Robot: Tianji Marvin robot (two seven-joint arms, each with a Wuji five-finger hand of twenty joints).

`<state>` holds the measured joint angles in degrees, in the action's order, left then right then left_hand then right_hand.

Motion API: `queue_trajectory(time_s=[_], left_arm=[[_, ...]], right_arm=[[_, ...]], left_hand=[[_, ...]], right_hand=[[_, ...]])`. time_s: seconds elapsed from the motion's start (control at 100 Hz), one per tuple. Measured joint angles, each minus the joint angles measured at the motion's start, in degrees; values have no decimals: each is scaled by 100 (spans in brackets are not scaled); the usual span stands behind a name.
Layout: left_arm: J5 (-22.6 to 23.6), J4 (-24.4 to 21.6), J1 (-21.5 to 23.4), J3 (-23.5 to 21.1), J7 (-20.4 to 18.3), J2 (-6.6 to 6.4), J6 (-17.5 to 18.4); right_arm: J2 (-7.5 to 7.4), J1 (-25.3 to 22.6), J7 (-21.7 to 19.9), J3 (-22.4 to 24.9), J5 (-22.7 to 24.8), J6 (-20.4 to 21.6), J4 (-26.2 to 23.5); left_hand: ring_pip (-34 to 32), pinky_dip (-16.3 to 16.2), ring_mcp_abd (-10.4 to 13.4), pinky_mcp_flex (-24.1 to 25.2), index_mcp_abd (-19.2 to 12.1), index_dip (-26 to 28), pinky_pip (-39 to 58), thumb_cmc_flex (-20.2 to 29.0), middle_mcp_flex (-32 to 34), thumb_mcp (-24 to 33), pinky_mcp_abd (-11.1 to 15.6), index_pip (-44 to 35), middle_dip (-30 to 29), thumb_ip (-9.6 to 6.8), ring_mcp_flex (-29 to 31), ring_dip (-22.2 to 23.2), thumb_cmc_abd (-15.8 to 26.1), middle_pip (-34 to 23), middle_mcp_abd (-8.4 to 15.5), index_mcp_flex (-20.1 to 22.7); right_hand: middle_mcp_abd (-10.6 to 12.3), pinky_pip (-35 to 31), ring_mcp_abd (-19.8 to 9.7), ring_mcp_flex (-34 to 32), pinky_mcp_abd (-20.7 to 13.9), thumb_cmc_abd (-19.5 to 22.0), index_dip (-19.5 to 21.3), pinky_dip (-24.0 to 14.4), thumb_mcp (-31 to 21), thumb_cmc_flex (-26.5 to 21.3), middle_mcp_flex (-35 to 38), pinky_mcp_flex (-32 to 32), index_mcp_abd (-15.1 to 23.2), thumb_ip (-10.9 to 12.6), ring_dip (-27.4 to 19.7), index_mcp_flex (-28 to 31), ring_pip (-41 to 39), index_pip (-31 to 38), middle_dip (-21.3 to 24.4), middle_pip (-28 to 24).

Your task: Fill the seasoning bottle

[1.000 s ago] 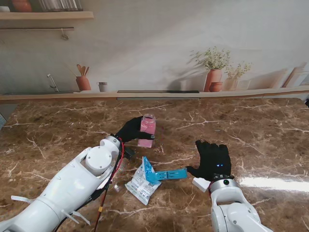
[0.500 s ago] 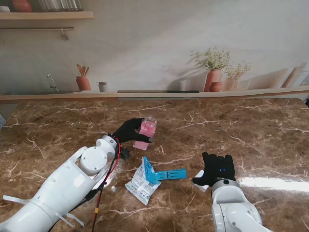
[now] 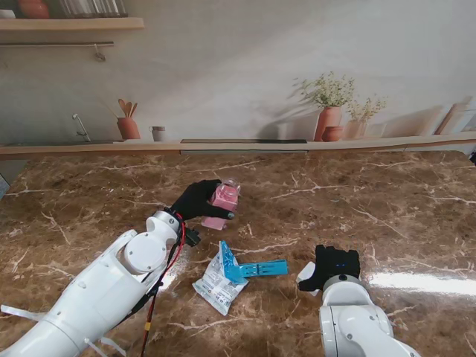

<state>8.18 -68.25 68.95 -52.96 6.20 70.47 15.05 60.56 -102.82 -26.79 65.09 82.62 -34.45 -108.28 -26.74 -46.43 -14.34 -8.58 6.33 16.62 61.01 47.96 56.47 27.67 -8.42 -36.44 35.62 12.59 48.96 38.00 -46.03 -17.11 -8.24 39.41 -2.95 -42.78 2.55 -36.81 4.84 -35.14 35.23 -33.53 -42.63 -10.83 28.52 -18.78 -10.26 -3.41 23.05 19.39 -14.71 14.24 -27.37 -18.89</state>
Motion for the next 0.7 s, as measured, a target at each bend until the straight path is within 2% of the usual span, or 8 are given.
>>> queue_trajectory(time_s=[0.08,0.27,0.4,0.48,0.58,0.7], left_arm=[[5,-6,8,0,0,0,25],[4,-5,11,6,52,3,58],[11,-7,20,6,61,3,59],[23,-22,37,5,87,3,62],[23,-45,58,4,92,3,70],[36,-76,81,0,103,3,70]], right_arm=[[-2,15,-74,-26,10,-10,25],[-16,74,-318,-124,36,-70,97],[-23,123,-375,-179,48,-73,191],[-26,144,-371,-215,74,-78,248],[-28,173,-331,-270,112,-108,317],[-29,228,-203,-358,130,-247,404]], left_hand=[[-1,0,-10,0,17,-177,3,0,2,-2,-1,51,218,0,21,89,-27,0,-5,62],[-2,4,-11,0,18,-189,3,0,2,-3,-1,55,358,0,21,166,-35,0,-8,71],[-2,6,-11,-1,19,-190,3,0,3,-3,-1,72,413,0,21,236,-46,3,-8,114],[-9,7,-11,-1,20,-192,3,0,44,-3,-1,91,416,0,25,262,-89,18,-9,158],[-45,7,-11,-2,20,-192,3,0,47,-3,-1,124,417,0,25,265,-100,23,-9,181],[-45,7,-11,-2,21,-192,4,0,47,-3,-1,125,417,0,25,287,-103,23,-9,185]], right_hand=[[0,-46,1,0,1,0,3,-1,0,0,-63,-1,-1,0,5,-16,0,6,-5,0],[0,-115,4,0,5,0,73,-2,41,1,-67,-6,-4,0,14,-110,-69,-52,-122,-120],[4,-298,-2,-116,5,0,288,-76,182,-8,-67,-152,-4,0,284,-123,-324,13,-380,-429],[63,-501,-107,-383,1,0,589,-152,353,-298,-126,-313,17,2,586,-135,-636,249,-682,-730],[143,-789,-238,-341,-36,4,1064,-285,506,-478,-286,-464,106,2,841,-179,-1004,494,-1031,-1143],[375,-1085,-371,-579,-94,11,1635,-355,681,-857,-209,-701,339,-8,988,-170,-1368,796,-1268,-1539]])
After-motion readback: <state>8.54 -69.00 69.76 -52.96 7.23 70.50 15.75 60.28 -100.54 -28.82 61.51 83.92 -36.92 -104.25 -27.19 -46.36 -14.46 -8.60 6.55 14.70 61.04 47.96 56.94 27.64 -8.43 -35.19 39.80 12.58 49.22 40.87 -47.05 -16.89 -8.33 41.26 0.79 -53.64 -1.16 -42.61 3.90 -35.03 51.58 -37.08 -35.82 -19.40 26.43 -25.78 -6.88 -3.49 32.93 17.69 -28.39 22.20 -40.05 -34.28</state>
